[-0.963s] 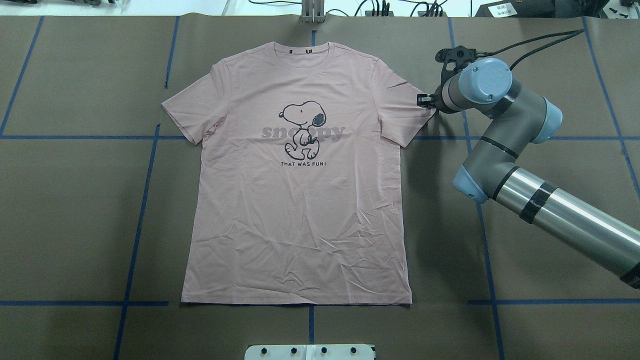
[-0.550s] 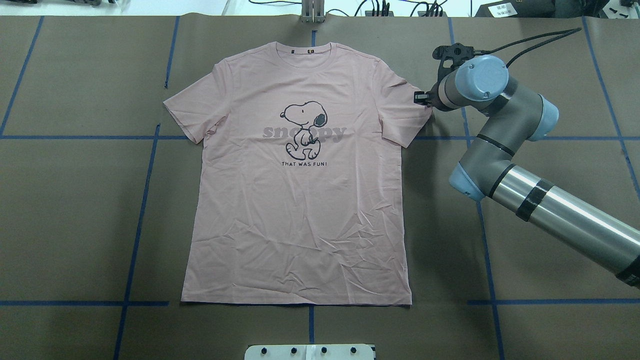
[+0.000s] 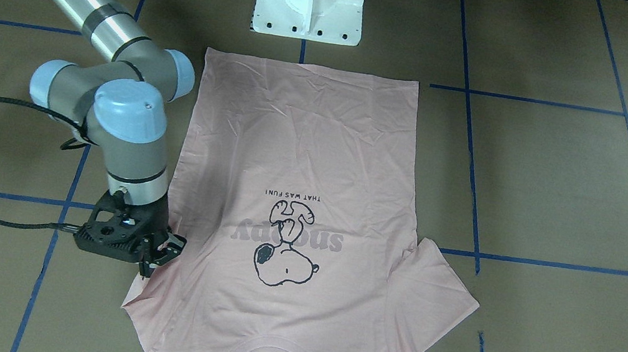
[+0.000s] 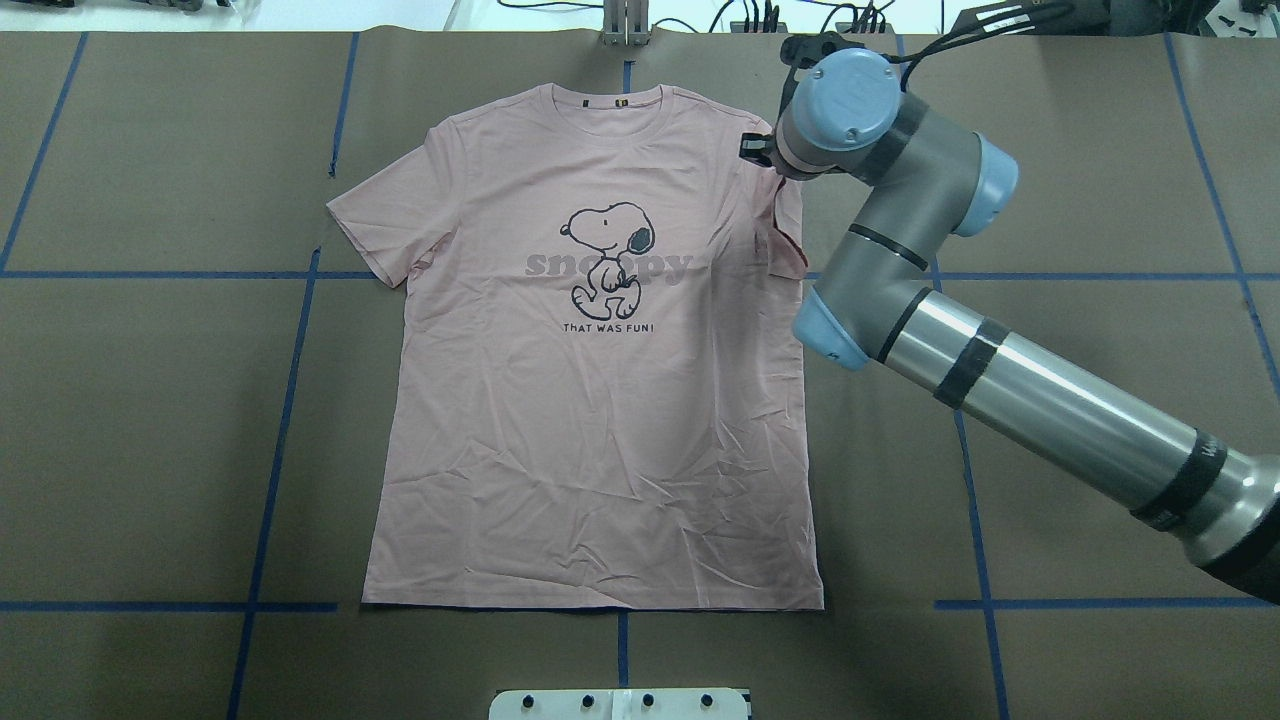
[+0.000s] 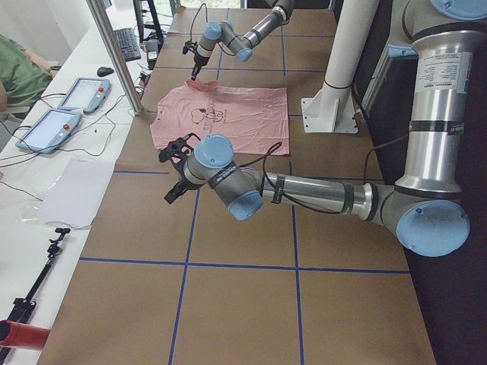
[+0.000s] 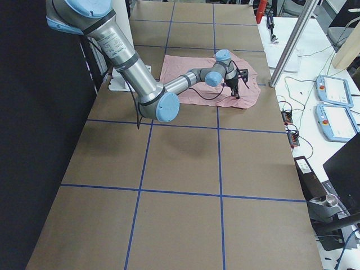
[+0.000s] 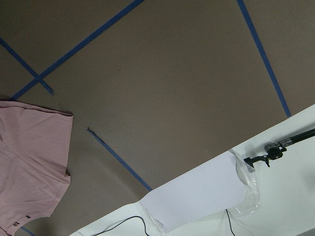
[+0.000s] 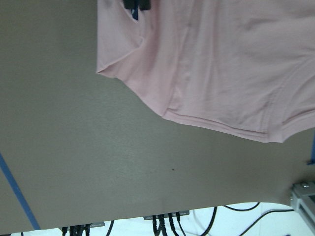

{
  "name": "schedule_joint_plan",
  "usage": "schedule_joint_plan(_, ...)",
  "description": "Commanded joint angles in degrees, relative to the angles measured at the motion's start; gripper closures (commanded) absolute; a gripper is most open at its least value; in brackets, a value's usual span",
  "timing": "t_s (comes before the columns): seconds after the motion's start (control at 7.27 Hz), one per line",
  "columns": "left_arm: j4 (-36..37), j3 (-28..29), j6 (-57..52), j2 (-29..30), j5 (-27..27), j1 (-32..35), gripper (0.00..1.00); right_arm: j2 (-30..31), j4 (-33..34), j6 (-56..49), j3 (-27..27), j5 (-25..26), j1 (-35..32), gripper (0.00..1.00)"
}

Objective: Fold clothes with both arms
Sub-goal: 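Fold the grasped sleeve inward across the shirt body with the right gripper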

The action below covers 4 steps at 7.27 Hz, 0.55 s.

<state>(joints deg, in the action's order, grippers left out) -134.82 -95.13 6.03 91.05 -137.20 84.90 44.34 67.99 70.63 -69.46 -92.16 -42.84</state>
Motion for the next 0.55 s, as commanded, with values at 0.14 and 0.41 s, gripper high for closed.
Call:
schedule_joint_plan(0.14,0.0,0.03,0.12,0.0,0.0,0.0,0.0,-6.26,2.15,5.84,5.01,8.29,5.39,1.0)
schedule_joint_plan(0.41,0.0,0.03,0.3,0.0,-0.09,0.0,0.0,-6.02,1.97,4.88,5.13,9.18,6.45,0.01)
